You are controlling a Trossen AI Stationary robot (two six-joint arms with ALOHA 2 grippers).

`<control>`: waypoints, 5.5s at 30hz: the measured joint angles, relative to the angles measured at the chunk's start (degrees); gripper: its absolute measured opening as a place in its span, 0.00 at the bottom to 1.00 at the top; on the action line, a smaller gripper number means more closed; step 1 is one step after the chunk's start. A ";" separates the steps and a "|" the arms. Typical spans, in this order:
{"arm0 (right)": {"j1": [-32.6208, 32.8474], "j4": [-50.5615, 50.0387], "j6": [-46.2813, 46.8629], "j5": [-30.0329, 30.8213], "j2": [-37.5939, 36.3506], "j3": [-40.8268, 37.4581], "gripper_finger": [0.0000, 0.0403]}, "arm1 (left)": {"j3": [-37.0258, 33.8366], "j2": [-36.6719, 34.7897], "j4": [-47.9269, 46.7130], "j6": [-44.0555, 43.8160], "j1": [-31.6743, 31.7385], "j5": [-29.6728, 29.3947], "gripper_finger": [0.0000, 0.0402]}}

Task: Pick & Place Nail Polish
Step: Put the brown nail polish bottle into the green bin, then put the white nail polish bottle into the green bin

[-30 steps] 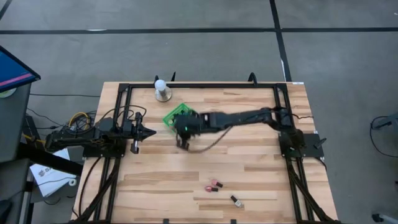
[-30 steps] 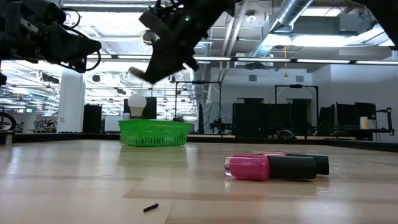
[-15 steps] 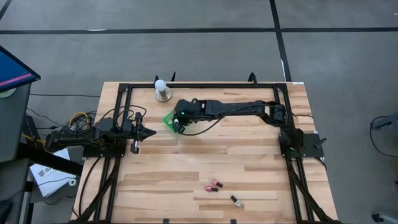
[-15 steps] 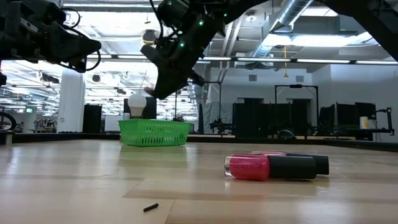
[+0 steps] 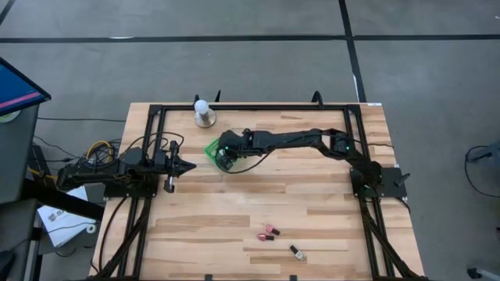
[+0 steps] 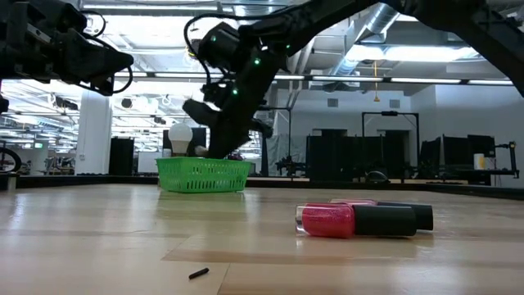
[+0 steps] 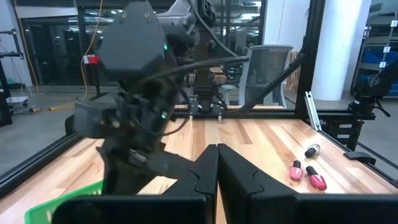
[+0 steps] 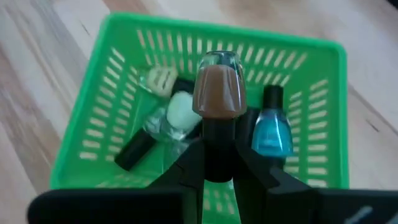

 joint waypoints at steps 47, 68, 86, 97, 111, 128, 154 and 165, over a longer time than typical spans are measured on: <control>-0.40 1.69 0.26 -0.21 2.96 0.21 0.23 | 0.01 0.00 0.02 0.00 0.00 0.11 0.00; 8.89 -22.53 -9.55 -3.14 -20.62 -1.97 0.51 | 0.00 0.00 0.07 0.00 0.00 0.11 0.00; 43.82 -18.64 41.23 -4.88 -33.48 -33.27 0.47 | 0.01 0.00 0.04 0.00 0.01 0.07 0.00; 49.00 -13.86 40.22 -13.71 -20.15 -29.58 0.60 | 0.02 0.00 0.02 0.00 0.00 0.09 0.00; 49.13 -14.65 46.08 -13.16 -13.10 -29.25 0.61 | 0.01 0.00 0.02 0.00 0.00 0.11 0.00; 48.35 -15.15 32.63 -6.32 -19.81 -29.46 0.54 | 0.02 0.00 0.03 0.00 0.00 0.11 0.00; 54.91 -13.79 0.04 -12.47 -21.92 -30.31 0.63 | 0.02 0.00 0.02 0.00 0.00 0.11 0.00; 54.77 -12.14 -4.41 -19.08 -15.62 -30.20 0.63 | 0.02 0.00 0.09 0.00 0.00 0.11 0.00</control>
